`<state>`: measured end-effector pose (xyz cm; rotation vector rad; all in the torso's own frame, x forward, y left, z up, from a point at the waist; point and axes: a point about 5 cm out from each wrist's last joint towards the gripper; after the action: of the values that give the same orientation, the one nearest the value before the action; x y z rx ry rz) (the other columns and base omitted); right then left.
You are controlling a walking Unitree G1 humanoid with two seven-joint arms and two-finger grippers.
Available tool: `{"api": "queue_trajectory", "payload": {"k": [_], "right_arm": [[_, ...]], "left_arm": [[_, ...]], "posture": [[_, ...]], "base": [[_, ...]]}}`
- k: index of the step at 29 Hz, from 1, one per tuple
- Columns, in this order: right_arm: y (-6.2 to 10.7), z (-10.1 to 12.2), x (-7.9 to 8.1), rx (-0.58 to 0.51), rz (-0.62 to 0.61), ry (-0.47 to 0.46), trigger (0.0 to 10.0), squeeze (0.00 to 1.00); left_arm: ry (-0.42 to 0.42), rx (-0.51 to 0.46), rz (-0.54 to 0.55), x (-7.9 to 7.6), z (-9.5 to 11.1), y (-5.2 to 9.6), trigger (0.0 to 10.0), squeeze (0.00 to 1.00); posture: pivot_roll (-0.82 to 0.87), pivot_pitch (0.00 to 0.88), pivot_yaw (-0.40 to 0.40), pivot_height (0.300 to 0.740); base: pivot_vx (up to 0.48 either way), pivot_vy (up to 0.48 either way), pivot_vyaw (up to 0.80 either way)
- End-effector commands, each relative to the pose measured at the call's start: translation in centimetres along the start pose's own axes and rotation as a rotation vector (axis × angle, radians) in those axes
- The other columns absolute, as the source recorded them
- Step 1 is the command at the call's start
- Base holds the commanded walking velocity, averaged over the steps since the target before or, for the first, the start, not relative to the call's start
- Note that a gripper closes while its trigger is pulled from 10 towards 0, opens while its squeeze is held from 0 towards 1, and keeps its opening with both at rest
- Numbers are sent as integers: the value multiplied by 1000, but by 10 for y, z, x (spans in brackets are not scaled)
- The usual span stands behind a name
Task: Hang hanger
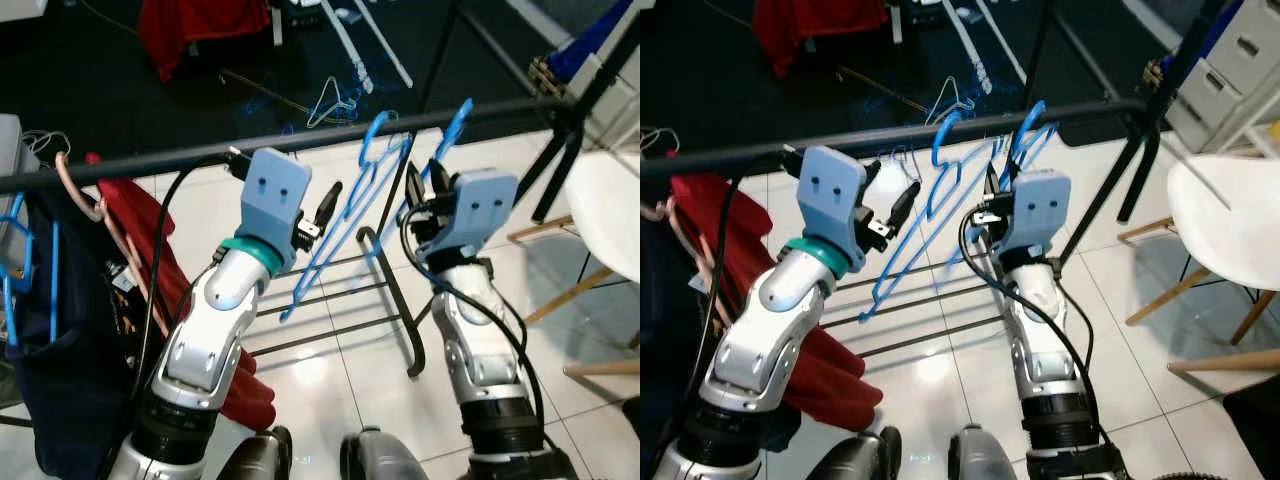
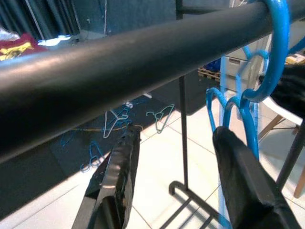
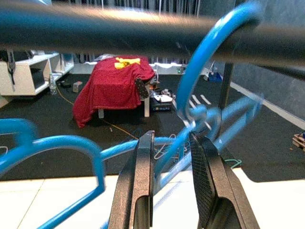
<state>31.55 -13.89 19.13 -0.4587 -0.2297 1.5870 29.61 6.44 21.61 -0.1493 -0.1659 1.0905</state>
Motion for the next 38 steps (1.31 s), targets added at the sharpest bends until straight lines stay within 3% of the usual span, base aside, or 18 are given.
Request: {"api": "queue_trajectory", "payload": {"k": [1, 5, 8, 14, 18, 24, 27, 29, 32, 38], "right_arm": [[4, -4, 0, 17, 0, 0, 10000, 0], [5, -4, 0, 16, -1, 2, 10000, 0], [5, -4, 0, 15, -2, 4, 10000, 0], [6, -4, 1, 15, -1, 4, 10000, 0], [7, -5, 1, 15, 3, 9, 10000, 0], [9, -6, 3, 17, 15, 15, 10000, 0], [15, -7, 8, 26, 33, 13, 10000, 0], [24, -12, 12, 63, 33, -37, 10000, 0], [32, -17, 17, 113, 51, -86, 10000, 0], [32, -17, 30, 130, 85, -121, 10000, 0]], "left_arm": [[-13, 42, -27, -4, -6, 3, 10000, 0], [-12, 83, -73, -7, -10, 5, 10000, 0], [48, 112, -162, -15, -8, 10, 10000, 0], [86, 109, -172, -16, -4, 11, 10000, 0], [77, 83, -93, 2, 6, 12, 10000, 0], [65, 81, -75, 6, 8, 16, 10000, 0], [43, 73, -16, 13, 2, 20, 10000, 0], [39, 56, 46, 20, -7, 26, 10000, 0], [62, 75, 70, 20, -15, 34, 10000, 0], [153, 107, 99, 22, -23, 40, 10000, 0]], "posture": [[-61, 97, 72, 740], [-62, 96, 73, 740], [-61, 93, 77, 740], [-61, 91, 79, 740], [-61, 90, 80, 740], [-53, 93, 81, 740], [-51, 103, 78, 740], [-56, 113, 78, 740], [-62, 123, 86, 740], [-65, 127, 92, 740]], "base": [[0, 0, 0], [0, 0, 0], [0, 0, 0], [0, 0, 0], [0, 0, 0], [0, 0, 0], [0, 0, 0], [0, 0, 0], [0, 0, 0], [0, 0, 0]]}}
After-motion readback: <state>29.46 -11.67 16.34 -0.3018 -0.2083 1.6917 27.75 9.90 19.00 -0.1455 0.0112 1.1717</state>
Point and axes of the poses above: a point about 5 cm out from each wrist's last joint towards the gripper, its own y axis pointing back from the gripper into the wrist, its own z axis along the axis of the wrist's last joint, x = y × z, and after that the axes turned 7 degrees about y, right-handed
